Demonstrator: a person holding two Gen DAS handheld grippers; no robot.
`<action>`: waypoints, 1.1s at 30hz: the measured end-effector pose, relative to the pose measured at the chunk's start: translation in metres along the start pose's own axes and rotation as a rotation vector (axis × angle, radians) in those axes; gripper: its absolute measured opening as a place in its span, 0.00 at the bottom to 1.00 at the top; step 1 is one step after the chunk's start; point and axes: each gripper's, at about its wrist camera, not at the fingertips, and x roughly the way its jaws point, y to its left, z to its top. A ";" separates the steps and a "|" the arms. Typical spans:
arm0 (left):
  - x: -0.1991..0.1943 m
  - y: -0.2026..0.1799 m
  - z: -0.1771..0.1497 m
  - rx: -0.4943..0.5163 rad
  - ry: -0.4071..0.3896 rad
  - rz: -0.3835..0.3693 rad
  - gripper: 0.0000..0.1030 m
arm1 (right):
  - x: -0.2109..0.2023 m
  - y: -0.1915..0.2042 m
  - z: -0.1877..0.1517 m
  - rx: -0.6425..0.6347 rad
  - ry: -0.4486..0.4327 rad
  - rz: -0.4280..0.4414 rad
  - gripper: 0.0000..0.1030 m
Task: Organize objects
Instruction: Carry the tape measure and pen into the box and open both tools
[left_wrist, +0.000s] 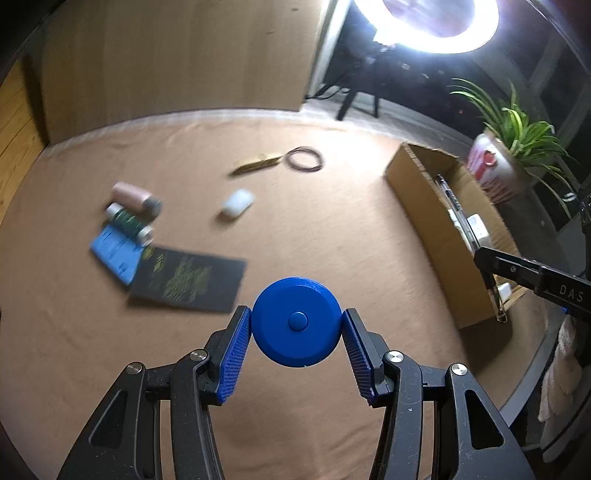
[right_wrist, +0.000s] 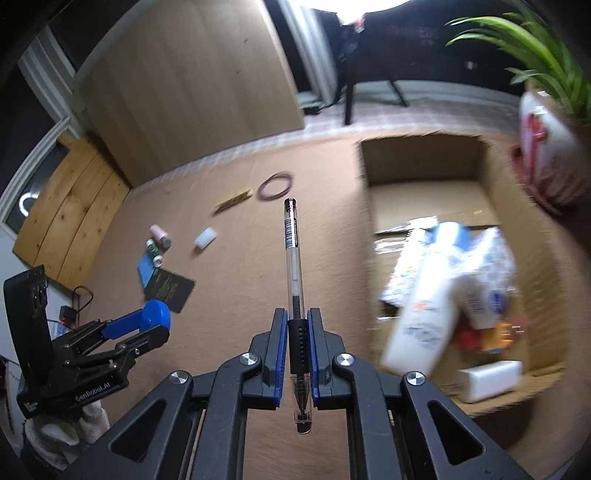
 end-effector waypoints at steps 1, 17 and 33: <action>0.000 -0.006 0.003 0.010 -0.004 -0.006 0.52 | -0.005 -0.007 0.001 0.011 -0.011 -0.012 0.09; 0.039 -0.129 0.079 0.179 -0.070 -0.092 0.52 | -0.043 -0.099 0.012 0.116 -0.089 -0.152 0.09; 0.102 -0.199 0.130 0.220 -0.059 -0.091 0.52 | -0.025 -0.122 0.026 0.108 -0.066 -0.162 0.09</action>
